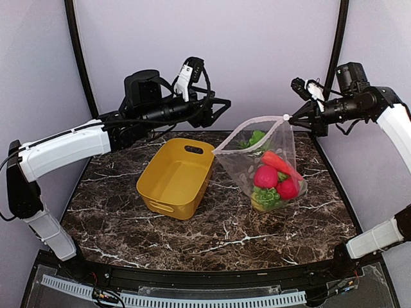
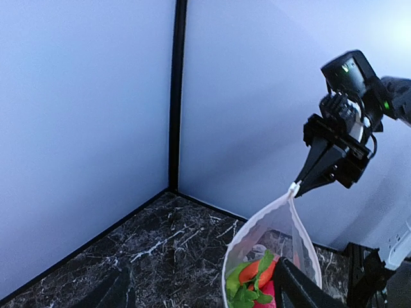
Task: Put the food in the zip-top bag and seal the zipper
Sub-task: Pass from the left arm to the right, then zip the zipper of the food storage bag.
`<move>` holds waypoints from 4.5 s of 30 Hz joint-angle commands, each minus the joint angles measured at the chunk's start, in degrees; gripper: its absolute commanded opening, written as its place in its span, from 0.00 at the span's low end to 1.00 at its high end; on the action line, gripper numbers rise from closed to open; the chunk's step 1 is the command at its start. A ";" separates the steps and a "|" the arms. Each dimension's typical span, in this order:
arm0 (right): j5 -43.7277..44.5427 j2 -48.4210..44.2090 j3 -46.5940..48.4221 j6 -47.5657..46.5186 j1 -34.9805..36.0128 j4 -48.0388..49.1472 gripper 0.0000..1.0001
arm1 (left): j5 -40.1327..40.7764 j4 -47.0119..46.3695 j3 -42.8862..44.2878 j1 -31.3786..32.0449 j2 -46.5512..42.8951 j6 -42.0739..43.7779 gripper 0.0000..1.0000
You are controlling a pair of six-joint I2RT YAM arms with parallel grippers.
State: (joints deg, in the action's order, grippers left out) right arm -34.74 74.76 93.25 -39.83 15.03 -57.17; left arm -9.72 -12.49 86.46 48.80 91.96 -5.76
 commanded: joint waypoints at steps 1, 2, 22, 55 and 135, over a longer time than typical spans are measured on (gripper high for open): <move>-2.76 -0.30 0.61 -1.46 1.84 -2.61 0.00 | -8.85 7.20 5.98 2.75 2.80 11.58 0.75; -3.05 -0.16 0.42 -1.55 2.42 -3.27 0.00 | -10.24 8.60 6.92 2.99 3.50 11.72 0.75; -0.86 0.72 5.18 -8.85 5.01 -12.18 0.00 | -16.34 14.67 31.69 8.40 23.68 10.80 0.65; -3.40 -0.09 5.28 -7.28 5.19 -12.25 0.00 | -20.53 15.05 37.55 9.81 30.32 11.75 0.24; -8.41 4.16 4.53 -7.23 -14.50 -5.32 0.00 | -11.84 23.16 -0.52 0.56 5.36 14.59 0.01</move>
State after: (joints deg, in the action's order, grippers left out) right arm -44.36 79.31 97.56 -47.70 2.20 -67.66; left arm -23.22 5.65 89.12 50.63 100.84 8.82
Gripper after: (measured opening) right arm 0.004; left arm 0.082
